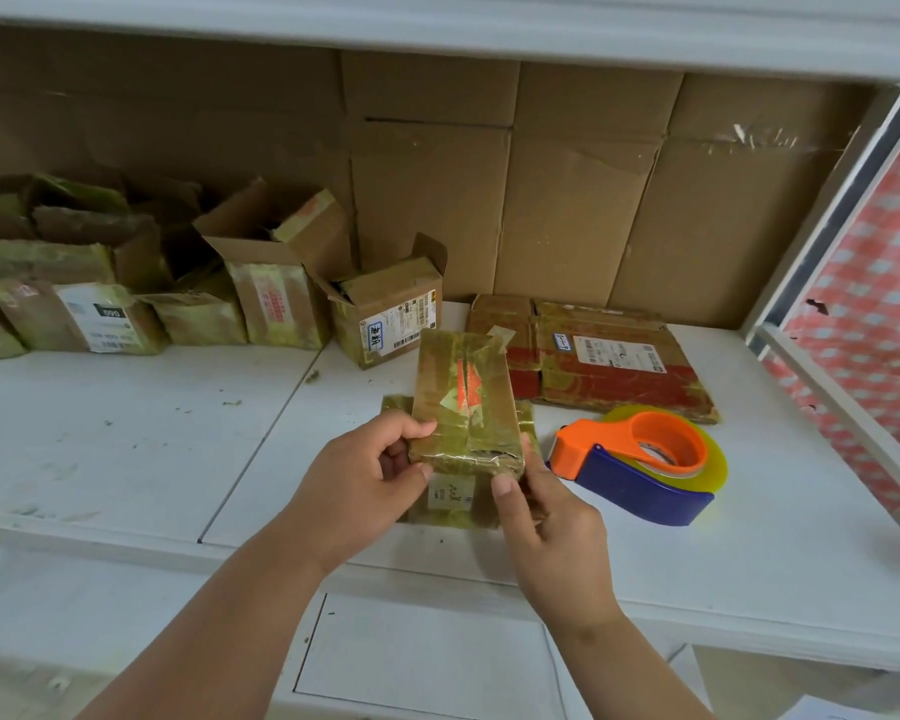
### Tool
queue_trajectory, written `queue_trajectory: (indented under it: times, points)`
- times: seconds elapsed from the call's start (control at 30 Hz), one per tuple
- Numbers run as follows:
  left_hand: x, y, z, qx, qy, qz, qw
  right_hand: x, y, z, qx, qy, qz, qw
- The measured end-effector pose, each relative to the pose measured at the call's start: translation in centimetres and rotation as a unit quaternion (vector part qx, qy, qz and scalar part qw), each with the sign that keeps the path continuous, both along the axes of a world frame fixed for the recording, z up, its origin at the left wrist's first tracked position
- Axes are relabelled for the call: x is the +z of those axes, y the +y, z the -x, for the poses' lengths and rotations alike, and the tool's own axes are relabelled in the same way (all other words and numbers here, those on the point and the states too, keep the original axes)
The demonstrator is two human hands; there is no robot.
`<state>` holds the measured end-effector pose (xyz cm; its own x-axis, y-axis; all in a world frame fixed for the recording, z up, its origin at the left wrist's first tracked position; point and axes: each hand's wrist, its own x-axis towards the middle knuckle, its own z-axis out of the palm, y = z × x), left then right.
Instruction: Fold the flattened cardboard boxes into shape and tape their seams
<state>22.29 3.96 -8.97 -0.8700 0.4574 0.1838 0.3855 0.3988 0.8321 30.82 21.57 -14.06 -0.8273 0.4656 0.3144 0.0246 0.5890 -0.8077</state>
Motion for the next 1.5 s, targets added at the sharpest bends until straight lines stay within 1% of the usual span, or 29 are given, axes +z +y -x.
queue_trajectory:
  times: [0.1,0.2,0.33,0.4,0.5,0.57,0.7,0.8,0.87,0.97,1.03,1.13,1.23,1.33,1.43,1.5]
  points:
    - [0.2,0.0,0.1,-0.011,-0.015,-0.008,1.0,0.0,-0.6,0.3,-0.012,0.001,-0.021,1.0]
    - [0.0,0.3,0.0,0.017,0.026,0.023,0.999,0.2,-0.9,0.8,-0.04,-0.02,-0.041,0.998]
    - [-0.5,1.1,-0.1,0.066,0.053,0.024,0.996,0.7,-0.9,1.2,-0.047,-0.034,-0.007,0.998]
    - [-0.5,0.9,-0.1,0.054,0.035,0.011,0.998,0.7,-0.5,0.9,-0.022,-0.03,0.02,0.999]
    - [-0.2,0.2,-0.1,0.009,-0.022,-0.025,0.999,0.2,0.6,0.1,0.038,-0.02,0.044,0.998]
    - [-0.1,0.1,0.0,-0.004,-0.036,-0.037,0.999,-0.1,0.9,0.1,0.041,-0.027,0.045,0.998]
    - [-0.4,0.2,0.2,0.01,0.013,-0.011,1.0,-0.2,0.8,0.4,0.013,-0.041,0.023,0.999]
    - [-1.2,0.4,-0.2,0.03,0.063,-0.008,0.998,-0.2,0.7,0.5,0.005,-0.036,-0.023,0.999]
    - [-1.8,0.5,-0.5,0.043,0.086,-0.008,0.995,-0.3,0.8,0.6,0.007,-0.029,-0.034,0.999]
    - [-1.8,0.6,-0.4,0.052,0.098,-0.002,0.994,-0.2,1.0,0.7,0.02,-0.017,-0.014,1.0]
    - [-1.7,0.6,-0.1,0.049,0.101,0.021,0.993,-0.2,1.0,0.9,0.014,-0.012,-0.024,1.0]
    - [-2.2,0.6,-0.3,0.038,0.069,0.059,0.995,0.1,0.9,1.1,0.005,-0.017,-0.028,0.999]
    - [-3.0,0.8,-1.1,0.038,0.052,0.037,0.997,0.1,1.3,1.0,0.006,-0.024,-0.005,1.0]
    - [-2.5,0.9,-1.2,0.04,0.033,-0.008,0.999,0.1,1.3,0.4,0.043,-0.026,0.026,0.998]
    - [-1.3,1.3,-0.8,0.076,0.073,-0.037,0.994,0.4,0.9,0.2,0.042,-0.013,0.044,0.998]
    - [-0.5,1.8,-0.6,0.106,0.076,-0.034,0.991,0.7,0.3,0.3,0.055,0.002,0.062,0.997]
